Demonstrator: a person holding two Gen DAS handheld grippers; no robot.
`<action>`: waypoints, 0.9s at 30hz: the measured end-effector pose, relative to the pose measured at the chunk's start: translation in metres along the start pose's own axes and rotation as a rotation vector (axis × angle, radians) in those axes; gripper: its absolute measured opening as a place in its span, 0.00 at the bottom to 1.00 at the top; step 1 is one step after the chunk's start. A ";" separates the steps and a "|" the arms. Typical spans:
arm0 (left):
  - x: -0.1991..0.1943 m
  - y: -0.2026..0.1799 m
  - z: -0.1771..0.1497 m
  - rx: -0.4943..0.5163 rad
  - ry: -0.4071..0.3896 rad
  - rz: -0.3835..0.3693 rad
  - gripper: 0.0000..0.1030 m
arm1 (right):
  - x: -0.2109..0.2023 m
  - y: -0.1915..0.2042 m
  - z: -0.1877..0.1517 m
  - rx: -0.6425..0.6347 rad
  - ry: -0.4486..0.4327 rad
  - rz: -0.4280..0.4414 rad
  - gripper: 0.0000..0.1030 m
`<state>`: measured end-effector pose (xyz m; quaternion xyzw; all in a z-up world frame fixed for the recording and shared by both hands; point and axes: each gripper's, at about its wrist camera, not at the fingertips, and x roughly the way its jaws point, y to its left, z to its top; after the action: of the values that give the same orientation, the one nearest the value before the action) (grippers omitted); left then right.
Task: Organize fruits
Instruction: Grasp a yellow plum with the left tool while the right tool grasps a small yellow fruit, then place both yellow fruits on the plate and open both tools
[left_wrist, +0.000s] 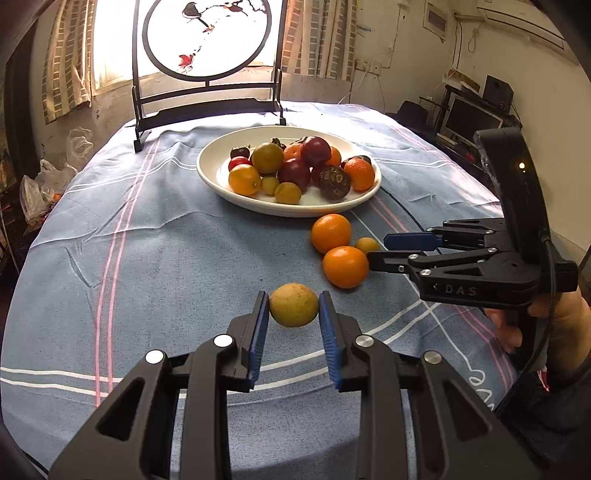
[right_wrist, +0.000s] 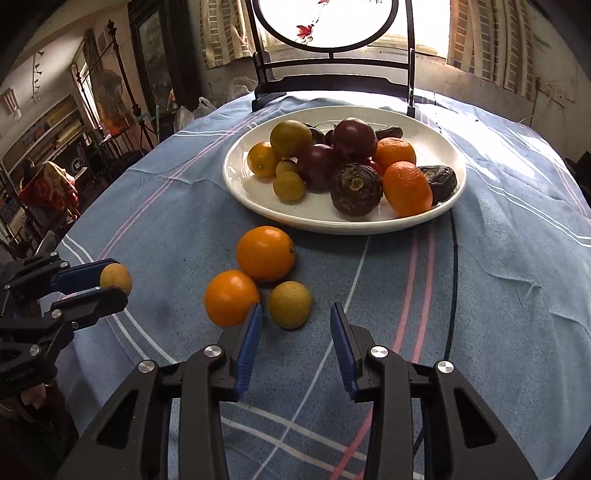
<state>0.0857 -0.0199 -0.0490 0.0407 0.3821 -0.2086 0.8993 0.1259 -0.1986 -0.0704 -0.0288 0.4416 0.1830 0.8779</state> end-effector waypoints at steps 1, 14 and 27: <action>-0.001 0.002 0.000 -0.002 -0.004 -0.001 0.26 | 0.002 0.001 0.001 -0.004 0.006 0.000 0.37; -0.008 0.007 0.007 -0.014 -0.035 -0.017 0.26 | -0.023 -0.009 -0.005 0.056 -0.065 0.025 0.24; 0.039 0.014 0.122 0.000 -0.076 -0.032 0.26 | -0.066 -0.087 0.087 0.186 -0.300 -0.014 0.24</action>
<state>0.1975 -0.0487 0.0087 0.0267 0.3483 -0.2244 0.9098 0.1867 -0.2807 0.0243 0.0770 0.3206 0.1377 0.9340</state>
